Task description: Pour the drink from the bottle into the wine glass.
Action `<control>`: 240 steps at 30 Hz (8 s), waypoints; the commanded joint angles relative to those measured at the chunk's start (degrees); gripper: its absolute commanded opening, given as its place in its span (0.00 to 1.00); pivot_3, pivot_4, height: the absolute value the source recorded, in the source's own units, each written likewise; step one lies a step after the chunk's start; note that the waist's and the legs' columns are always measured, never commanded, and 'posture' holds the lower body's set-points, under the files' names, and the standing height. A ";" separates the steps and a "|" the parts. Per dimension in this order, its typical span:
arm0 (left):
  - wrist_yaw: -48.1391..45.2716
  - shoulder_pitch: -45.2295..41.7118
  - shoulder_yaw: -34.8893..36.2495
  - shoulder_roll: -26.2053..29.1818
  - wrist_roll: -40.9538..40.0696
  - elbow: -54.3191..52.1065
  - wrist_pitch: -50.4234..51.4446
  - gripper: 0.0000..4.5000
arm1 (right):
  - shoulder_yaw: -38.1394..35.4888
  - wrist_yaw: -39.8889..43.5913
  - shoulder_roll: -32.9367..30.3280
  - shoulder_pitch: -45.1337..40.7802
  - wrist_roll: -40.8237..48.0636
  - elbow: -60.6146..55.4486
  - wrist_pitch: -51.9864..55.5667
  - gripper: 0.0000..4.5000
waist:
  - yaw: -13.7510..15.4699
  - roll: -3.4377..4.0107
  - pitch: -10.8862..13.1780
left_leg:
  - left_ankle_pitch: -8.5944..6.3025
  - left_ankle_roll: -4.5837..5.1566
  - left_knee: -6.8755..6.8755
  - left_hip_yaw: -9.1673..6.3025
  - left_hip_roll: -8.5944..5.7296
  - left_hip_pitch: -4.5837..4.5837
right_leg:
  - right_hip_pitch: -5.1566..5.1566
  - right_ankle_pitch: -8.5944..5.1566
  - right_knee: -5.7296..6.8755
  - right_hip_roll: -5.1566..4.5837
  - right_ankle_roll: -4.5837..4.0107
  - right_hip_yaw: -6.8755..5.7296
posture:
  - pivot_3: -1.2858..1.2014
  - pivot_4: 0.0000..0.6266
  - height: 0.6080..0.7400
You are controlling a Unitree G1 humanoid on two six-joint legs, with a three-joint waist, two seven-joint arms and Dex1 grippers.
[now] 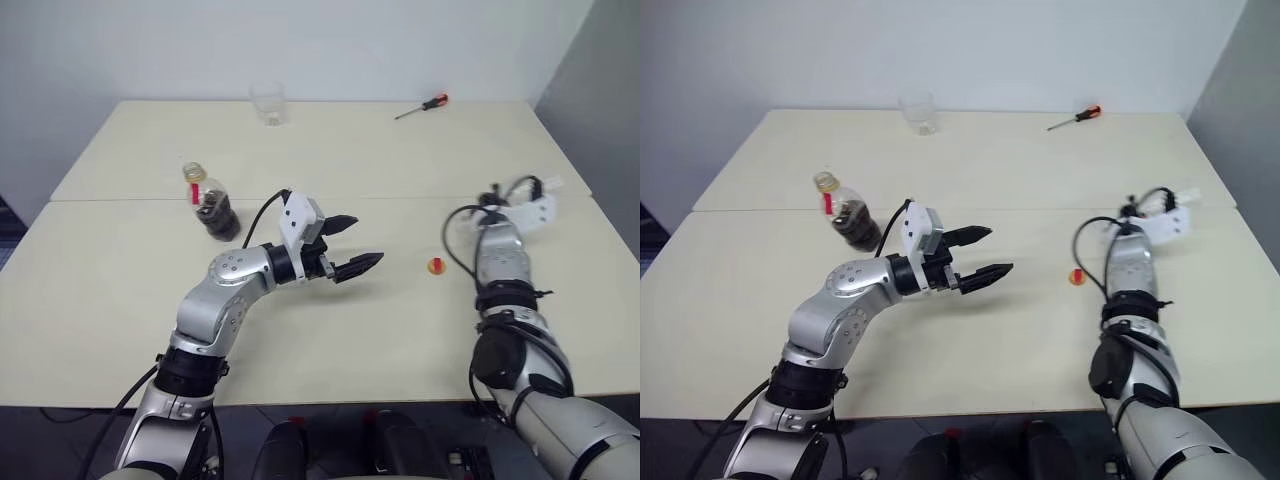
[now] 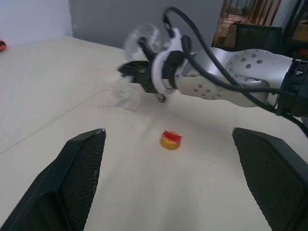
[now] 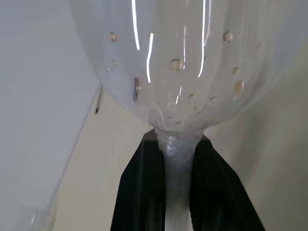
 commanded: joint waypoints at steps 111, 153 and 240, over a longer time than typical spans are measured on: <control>31.93 4.09 22.58 -0.91 12.83 17.41 -17.77 1.00 | 30.18 48.11 -26.23 42.10 -5.47 -81.17 14.61 0.58 | 2.99 -0.41 0.02 | -0.01 -0.02 0.17 -0.28 -0.21 0.15 | 0.29 -0.15 0.07 -0.12 0.00 -0.30 | 0.52 0.24 1.00; 19.74 -24.51 17.34 2.04 21.22 68.65 -45.76 0.22 | 30.27 42.53 -25.31 39.42 -4.32 -79.34 18.83 0.59 | 2.98 -0.51 -0.03 | -0.01 -0.01 0.25 -0.38 -0.29 -0.04 | 0.26 -0.10 -0.01 -0.02 0.07 -0.48 | 0.52 0.24 1.00; 29.19 -65.23 -21.97 12.47 70.23 88.21 -79.70 0.22 | 28.69 37.38 -22.10 21.65 -7.53 -67.00 26.08 0.59 | 2.77 -0.56 0.02 | -0.01 0.01 0.34 -0.14 -0.35 -0.17 | -0.06 -0.10 0.29 -0.01 0.07 -0.48 | 0.52 0.24 1.00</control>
